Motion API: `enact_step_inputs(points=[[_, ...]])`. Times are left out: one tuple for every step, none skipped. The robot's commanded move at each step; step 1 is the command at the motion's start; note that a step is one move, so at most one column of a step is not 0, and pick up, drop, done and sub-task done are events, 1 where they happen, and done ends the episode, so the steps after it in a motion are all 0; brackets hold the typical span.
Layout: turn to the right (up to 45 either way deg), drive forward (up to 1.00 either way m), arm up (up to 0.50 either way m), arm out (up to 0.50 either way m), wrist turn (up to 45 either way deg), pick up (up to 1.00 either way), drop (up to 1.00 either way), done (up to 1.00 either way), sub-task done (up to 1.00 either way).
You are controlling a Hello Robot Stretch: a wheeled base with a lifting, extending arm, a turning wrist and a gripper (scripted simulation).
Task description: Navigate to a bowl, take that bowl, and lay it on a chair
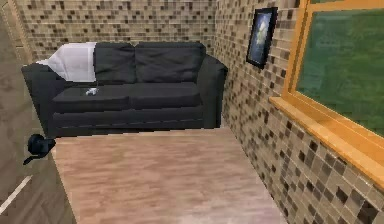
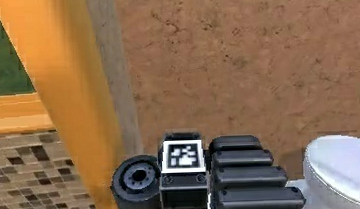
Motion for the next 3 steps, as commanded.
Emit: enact_step_inputs(points=[[-6.0,0.0,0.0,0.0,0.0,0.0,0.0,0.0,0.0],[0.0,0.45,0.0,0.0,0.0,0.0,0.0,0.0,0.0],[9.0,0.0,0.0,0.0,0.0,0.0,0.0,0.0,0.0]])
